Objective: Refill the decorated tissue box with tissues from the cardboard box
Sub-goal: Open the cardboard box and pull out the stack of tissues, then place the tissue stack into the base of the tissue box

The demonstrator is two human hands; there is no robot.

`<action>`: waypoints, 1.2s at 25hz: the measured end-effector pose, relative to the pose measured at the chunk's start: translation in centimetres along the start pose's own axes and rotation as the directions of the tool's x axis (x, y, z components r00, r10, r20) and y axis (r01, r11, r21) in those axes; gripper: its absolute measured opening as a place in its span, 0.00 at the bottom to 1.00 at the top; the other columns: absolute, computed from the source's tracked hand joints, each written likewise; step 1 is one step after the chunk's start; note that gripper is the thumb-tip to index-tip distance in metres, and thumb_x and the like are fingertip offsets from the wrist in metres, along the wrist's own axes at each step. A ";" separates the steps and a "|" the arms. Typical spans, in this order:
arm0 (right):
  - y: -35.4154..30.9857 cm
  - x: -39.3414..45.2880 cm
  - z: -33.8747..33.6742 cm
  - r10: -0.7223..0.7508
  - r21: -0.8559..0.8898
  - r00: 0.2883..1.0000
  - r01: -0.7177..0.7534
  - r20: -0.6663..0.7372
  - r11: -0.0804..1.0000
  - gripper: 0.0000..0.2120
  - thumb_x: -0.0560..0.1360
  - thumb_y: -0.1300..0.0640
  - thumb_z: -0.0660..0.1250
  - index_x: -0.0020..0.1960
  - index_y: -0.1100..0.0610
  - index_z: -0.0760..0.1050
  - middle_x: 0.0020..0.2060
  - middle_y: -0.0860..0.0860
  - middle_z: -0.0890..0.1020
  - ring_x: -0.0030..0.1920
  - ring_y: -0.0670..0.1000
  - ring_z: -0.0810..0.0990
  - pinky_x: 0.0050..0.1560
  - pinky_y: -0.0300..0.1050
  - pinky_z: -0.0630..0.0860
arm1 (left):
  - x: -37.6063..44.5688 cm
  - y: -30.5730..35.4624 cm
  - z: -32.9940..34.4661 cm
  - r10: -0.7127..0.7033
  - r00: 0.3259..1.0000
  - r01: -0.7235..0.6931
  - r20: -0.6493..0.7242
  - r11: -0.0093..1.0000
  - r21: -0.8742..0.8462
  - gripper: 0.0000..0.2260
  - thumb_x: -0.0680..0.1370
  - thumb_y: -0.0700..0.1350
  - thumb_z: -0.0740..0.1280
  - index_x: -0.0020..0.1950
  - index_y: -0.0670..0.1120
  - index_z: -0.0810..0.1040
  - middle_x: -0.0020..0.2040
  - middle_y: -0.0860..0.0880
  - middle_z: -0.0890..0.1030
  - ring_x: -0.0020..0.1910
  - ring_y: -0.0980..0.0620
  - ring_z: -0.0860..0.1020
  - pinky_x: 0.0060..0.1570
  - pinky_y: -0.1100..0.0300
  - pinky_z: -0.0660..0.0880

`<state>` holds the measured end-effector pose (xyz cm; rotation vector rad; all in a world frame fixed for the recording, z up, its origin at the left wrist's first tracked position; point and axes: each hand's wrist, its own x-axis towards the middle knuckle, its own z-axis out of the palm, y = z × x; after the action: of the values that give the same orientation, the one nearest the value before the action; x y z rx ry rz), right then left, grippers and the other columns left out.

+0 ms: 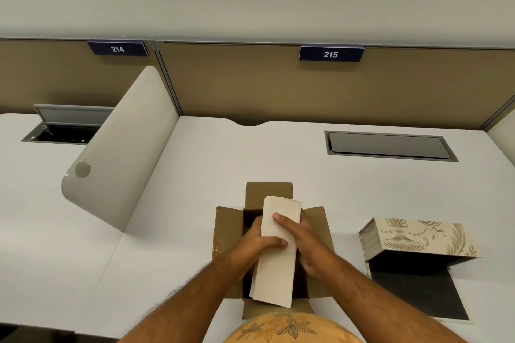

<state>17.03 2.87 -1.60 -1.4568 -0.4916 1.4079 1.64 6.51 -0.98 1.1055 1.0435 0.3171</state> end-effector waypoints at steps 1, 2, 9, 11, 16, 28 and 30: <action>-0.1 -0.1 0.3 -0.009 0.002 1.000 0.009 -0.014 1.000 0.31 0.70 0.46 0.81 0.70 0.48 0.77 0.59 0.53 0.87 0.60 0.57 0.87 0.59 0.59 0.86 | -0.1 0.4 0.1 0.016 1.000 -0.016 0.001 1.000 0.025 0.38 0.70 0.53 0.78 0.76 0.56 0.66 0.65 0.50 0.82 0.62 0.49 0.84 0.57 0.53 0.85; -0.3 -0.2 0.6 -0.021 0.009 0.999 0.021 -0.032 1.000 0.29 0.72 0.48 0.81 0.70 0.47 0.77 0.60 0.54 0.87 0.60 0.57 0.86 0.59 0.59 0.86 | -0.2 0.7 0.2 0.029 1.000 -0.029 0.003 0.999 0.038 0.38 0.70 0.54 0.78 0.77 0.56 0.65 0.66 0.50 0.82 0.62 0.49 0.84 0.57 0.54 0.84; -4.1 -1.2 1.1 -0.086 0.192 0.985 0.115 -0.152 0.975 0.21 0.72 0.51 0.81 0.62 0.50 0.81 0.49 0.52 0.91 0.52 0.59 0.90 0.50 0.61 0.88 | -1.5 2.3 -1.3 0.082 0.992 -0.089 0.097 0.994 0.071 0.36 0.66 0.58 0.79 0.72 0.56 0.73 0.65 0.47 0.85 0.61 0.45 0.85 0.64 0.45 0.83; -5.4 -1.5 0.5 -0.088 0.252 0.980 0.132 -0.179 0.959 0.18 0.73 0.48 0.81 0.60 0.48 0.81 0.48 0.52 0.90 0.54 0.60 0.88 0.51 0.63 0.87 | -2.0 2.1 -2.0 0.092 0.987 -0.108 0.130 0.987 0.121 0.38 0.64 0.60 0.79 0.72 0.53 0.74 0.65 0.45 0.83 0.63 0.44 0.84 0.66 0.46 0.82; -6.4 -3.1 -0.8 -0.108 0.285 0.969 0.170 -0.222 0.943 0.24 0.73 0.47 0.80 0.65 0.50 0.78 0.58 0.57 0.86 0.59 0.61 0.86 0.51 0.61 0.87 | -3.1 1.5 -2.6 0.101 0.983 -0.116 0.156 0.989 0.090 0.39 0.62 0.61 0.79 0.70 0.51 0.75 0.64 0.43 0.81 0.64 0.43 0.83 0.58 0.52 0.85; -4.4 -9.3 -7.0 -0.089 0.366 0.946 0.206 -0.311 0.907 0.34 0.64 0.60 0.83 0.70 0.59 0.79 0.64 0.62 0.85 0.65 0.62 0.83 0.53 0.56 0.87 | -3.7 2.4 -1.3 0.041 0.998 -0.052 -0.041 0.947 -0.318 0.26 0.73 0.61 0.75 0.67 0.51 0.81 0.60 0.46 0.89 0.60 0.46 0.87 0.49 0.55 0.84; -3.8 -10.4 -7.8 -0.090 0.330 0.953 0.187 -0.288 0.925 0.34 0.65 0.61 0.82 0.70 0.59 0.79 0.66 0.63 0.84 0.64 0.62 0.83 0.50 0.54 0.88 | -3.7 2.4 -0.6 0.039 0.999 -0.049 -0.038 0.945 -0.322 0.21 0.78 0.60 0.73 0.68 0.52 0.81 0.61 0.47 0.88 0.63 0.47 0.86 0.53 0.52 0.84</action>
<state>22.97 -7.12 5.36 -1.2641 -0.1535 1.0961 -0.14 5.45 2.99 0.8301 0.9546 0.5238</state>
